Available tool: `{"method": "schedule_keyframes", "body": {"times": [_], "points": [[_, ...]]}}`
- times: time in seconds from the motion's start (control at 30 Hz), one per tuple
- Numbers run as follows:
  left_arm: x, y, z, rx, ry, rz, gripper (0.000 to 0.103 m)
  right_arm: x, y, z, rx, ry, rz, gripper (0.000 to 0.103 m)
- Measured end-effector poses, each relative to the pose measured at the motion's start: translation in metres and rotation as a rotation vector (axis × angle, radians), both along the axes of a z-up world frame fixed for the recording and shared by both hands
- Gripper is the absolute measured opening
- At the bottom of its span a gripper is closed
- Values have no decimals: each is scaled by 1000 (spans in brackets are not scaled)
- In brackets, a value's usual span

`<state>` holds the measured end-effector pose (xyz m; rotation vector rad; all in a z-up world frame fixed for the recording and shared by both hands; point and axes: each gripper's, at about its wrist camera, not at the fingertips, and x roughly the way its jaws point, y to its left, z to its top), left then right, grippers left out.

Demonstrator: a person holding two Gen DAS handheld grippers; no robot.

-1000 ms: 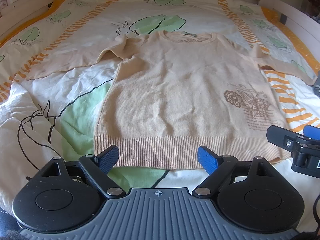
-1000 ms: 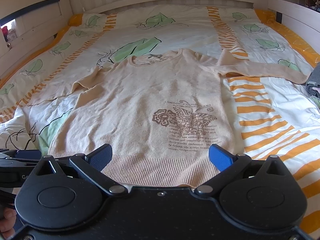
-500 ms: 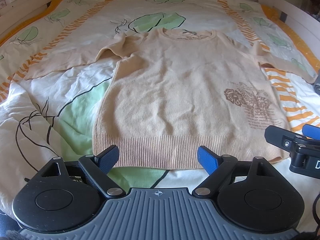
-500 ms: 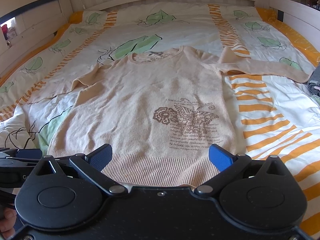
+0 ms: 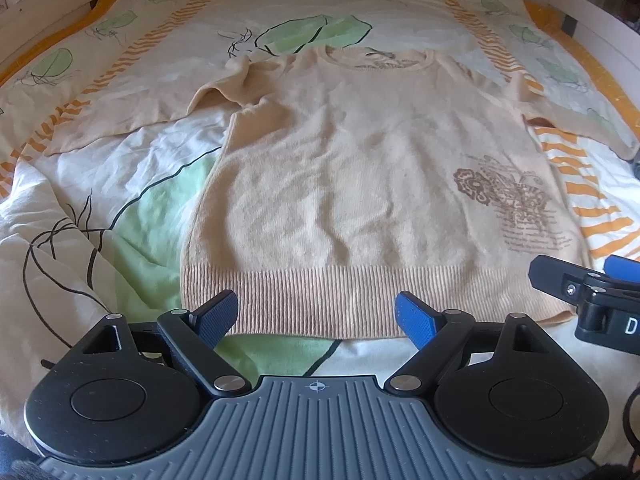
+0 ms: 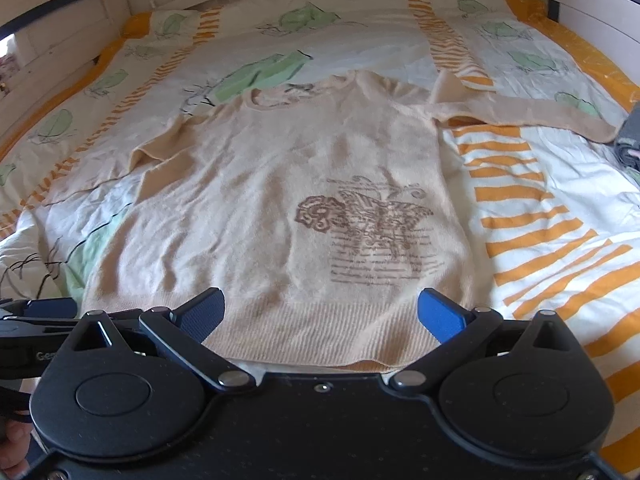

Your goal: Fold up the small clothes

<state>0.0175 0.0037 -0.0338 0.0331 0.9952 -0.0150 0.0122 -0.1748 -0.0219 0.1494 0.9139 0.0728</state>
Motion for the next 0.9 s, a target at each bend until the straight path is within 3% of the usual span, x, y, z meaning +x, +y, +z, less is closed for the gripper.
{"method": "schedule_keyframes", "body": {"times": [0.27, 0.43, 0.67, 0.9], "points": [[12, -4, 1, 29, -45, -24, 86, 19, -7, -7, -114, 78, -77, 102], [28, -10, 3, 44, -62, -47, 86, 30, -13, -3, -174, 55, -79, 102], [58, -19, 9, 52, -68, -69, 86, 62, -46, 5, -102, 35, -99, 102], [99, -28, 16, 73, -117, -65, 86, 110, -113, 9, -80, 13, -207, 101]]}}
